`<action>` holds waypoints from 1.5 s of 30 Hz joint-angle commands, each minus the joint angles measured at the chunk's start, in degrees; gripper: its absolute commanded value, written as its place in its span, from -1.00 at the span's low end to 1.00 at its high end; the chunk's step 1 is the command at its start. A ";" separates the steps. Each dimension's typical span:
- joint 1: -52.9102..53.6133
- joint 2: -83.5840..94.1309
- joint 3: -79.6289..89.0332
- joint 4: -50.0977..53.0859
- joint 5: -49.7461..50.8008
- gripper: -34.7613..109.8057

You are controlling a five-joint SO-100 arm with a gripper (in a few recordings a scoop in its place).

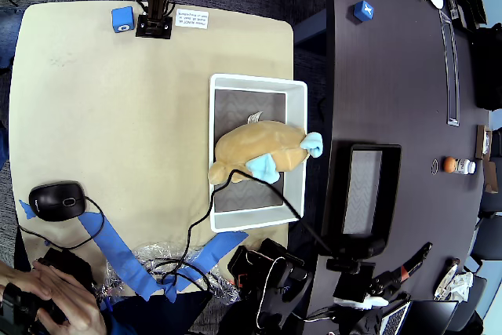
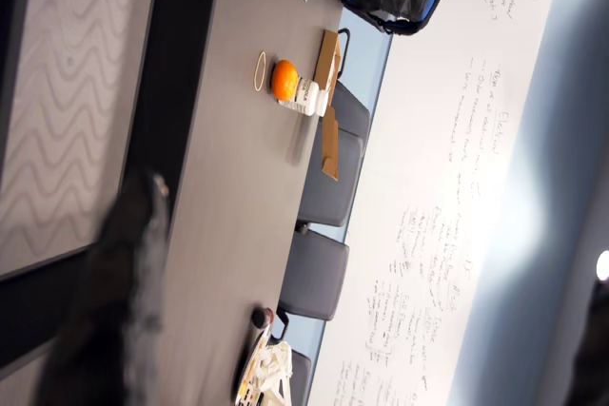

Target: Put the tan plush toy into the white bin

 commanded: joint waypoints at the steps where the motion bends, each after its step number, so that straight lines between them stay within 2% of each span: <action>1: 0.35 -0.09 -0.26 0.53 -0.70 0.35; 45: 0.26 -5.89 -0.35 0.53 -0.70 0.34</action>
